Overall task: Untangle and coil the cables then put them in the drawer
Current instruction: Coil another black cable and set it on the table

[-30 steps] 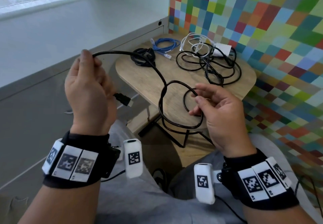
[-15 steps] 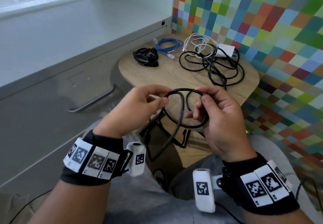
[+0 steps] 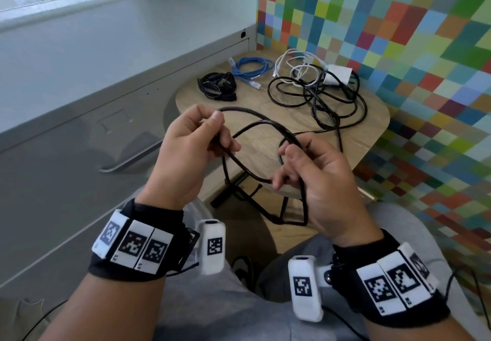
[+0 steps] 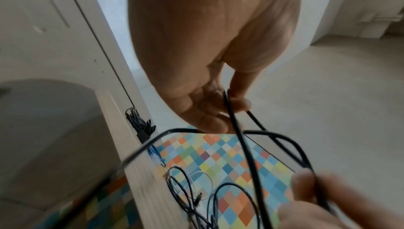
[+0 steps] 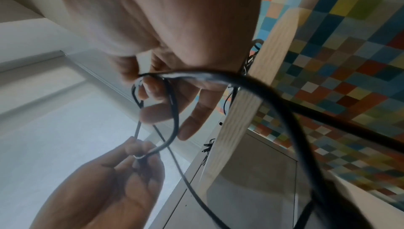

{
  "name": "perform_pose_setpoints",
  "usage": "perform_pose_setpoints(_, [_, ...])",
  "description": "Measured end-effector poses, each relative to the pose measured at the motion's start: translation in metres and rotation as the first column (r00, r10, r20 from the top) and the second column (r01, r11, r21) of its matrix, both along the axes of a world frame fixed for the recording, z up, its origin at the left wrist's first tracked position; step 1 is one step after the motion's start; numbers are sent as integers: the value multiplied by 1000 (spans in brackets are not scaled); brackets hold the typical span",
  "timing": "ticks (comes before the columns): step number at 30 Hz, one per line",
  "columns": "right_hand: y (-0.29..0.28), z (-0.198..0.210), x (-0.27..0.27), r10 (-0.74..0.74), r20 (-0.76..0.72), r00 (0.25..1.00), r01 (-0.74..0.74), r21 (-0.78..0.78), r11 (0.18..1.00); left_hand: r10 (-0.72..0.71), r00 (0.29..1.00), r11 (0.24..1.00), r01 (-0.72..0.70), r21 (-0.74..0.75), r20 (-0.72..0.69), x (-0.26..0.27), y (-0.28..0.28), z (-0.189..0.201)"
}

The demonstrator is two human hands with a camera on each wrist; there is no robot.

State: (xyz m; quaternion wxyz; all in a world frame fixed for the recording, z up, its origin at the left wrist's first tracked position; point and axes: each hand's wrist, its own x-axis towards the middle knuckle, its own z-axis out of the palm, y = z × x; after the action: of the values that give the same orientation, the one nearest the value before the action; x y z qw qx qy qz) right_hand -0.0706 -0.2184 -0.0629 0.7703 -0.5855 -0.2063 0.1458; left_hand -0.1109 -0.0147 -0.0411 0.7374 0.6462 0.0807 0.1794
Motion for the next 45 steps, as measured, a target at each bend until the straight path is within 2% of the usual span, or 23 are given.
perform_pose_setpoints(3, [4,-3,0,-73,-38,997,73,12,997,63,994,993,-53,-105,93,1,-3,1])
perform_pose_setpoints(5, [2,-2,3,-98,-54,994,100,27,995,29,990,989,-8,-151,137,0,1,3])
perform_pose_setpoints(8, [-5,1,8,-151,-8,989,151,22,988,-202,973,970,214,-112,107,-5,12,7])
perform_pose_setpoints(10, [-7,1,8,-164,45,985,165,-12,986,-351,936,936,351,3,-3,-8,16,6])
perform_pose_setpoints(11, [-7,1,7,-161,63,985,164,-38,986,-378,924,923,381,58,-54,-9,15,5])
perform_pose_setpoints(13, [-5,-1,4,-142,72,987,147,-78,986,-316,942,924,332,188,-113,-8,11,2])
perform_pose_setpoints(15, [-3,-2,3,-138,39,990,141,-72,987,-166,984,944,179,277,-69,-4,6,0])
perform_pose_setpoints(16, [-3,-1,3,-150,7,989,150,-54,987,-90,996,963,93,253,-22,-2,7,0])
perform_pose_setpoints(19, [-8,0,10,-209,-69,975,209,-14,978,73,997,997,-73,14,24,1,19,1])
perform_pose_setpoints(21, [-11,0,14,-223,-76,972,223,-7,975,39,999,999,-39,-14,-21,-2,28,3])
perform_pose_setpoints(24, [-11,-1,13,-203,-15,979,202,-47,978,-139,984,984,150,99,-113,-7,29,5])
perform_pose_setpoints(26, [-8,-2,11,-151,50,987,156,-104,982,-191,970,969,210,128,-148,-7,25,4])
perform_pose_setpoints(29, [-5,-2,6,-90,61,994,98,-152,983,-168,970,947,208,246,-175,-7,15,2])
perform_pose_setpoints(31, [-5,-2,5,-101,-8,995,99,-129,987,-36,991,945,75,318,-127,-5,14,2])
perform_pose_setpoints(34, [-8,-2,8,-106,-62,992,106,-4,994,277,960,938,-277,208,30,-1,25,6])
perform_pose_setpoints(37, [-14,-1,11,-12,-40,999,17,115,993,477,869,875,-484,24,133,-4,38,10])
perform_pose_setpoints(39, [-15,-1,10,73,22,997,-75,99,992,532,827,846,-530,-65,180,-7,43,13])
perform_pose_setpoints(41, [-15,-2,7,116,80,990,-116,-7,993,522,828,853,-506,-129,203,-10,46,17])
perform_pose_setpoints(43, [-13,-5,4,74,134,988,-56,-130,990,487,848,872,-458,-172,209,-12,44,20])
perform_pose_setpoints(45, [-10,-8,3,0,204,979,38,-185,982,448,868,892,-415,-180,217,-14,37,22])
